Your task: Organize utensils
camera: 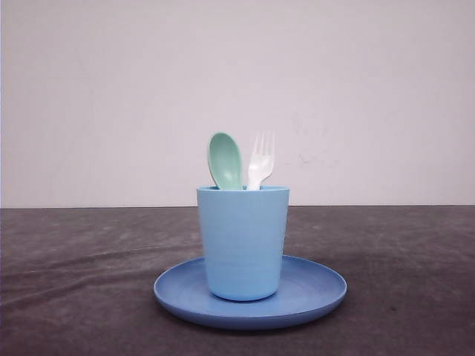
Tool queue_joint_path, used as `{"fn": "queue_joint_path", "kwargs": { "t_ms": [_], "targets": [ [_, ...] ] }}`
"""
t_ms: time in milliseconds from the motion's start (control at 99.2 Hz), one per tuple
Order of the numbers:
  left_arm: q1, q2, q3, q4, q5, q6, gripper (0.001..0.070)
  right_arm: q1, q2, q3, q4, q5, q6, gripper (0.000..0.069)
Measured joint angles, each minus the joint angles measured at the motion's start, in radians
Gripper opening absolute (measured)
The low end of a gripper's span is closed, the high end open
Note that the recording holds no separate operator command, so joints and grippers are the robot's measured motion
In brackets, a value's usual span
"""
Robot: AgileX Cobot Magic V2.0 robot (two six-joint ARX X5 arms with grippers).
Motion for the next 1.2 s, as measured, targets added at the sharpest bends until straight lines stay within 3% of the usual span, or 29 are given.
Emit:
{"fn": "queue_joint_path", "kwargs": {
  "t_ms": [101, 232, 424, 555, 887, 1109, 1200],
  "targets": [
    [0.000, 0.000, 0.000, 0.000, 0.000, 0.000, 0.0023, -0.122, -0.001, -0.005, 0.023, -0.036, -0.007, 0.0004],
    [0.000, 0.000, 0.000, 0.000, 0.000, 0.000, 0.0023, -0.296, -0.031, -0.062, 0.111, -0.159, -0.035, 0.0004],
    [0.000, 0.000, 0.000, 0.000, 0.000, 0.000, 0.0023, -0.521, -0.104, -0.249, 0.362, -0.339, -0.068, 0.0004],
    [0.000, 0.000, 0.000, 0.000, 0.000, 0.000, 0.0023, -0.623, -0.191, -0.393, 0.416, -0.394, -0.077, 0.0004],
    [0.000, 0.000, 0.000, 0.000, 0.000, 0.000, 0.0023, -0.757, -0.489, -0.682, 0.421, -0.436, -0.080, 0.0004],
    [0.000, 0.000, 0.000, 0.000, 0.000, 0.000, 0.0023, -0.785, -0.641, -0.810, 0.417, -0.474, -0.080, 0.0004],
    [0.000, 0.000, 0.000, 0.000, 0.000, 0.000, 0.0023, -0.800, -0.678, -0.815, 0.349, -0.474, -0.080, 0.0004]
  ]
}}
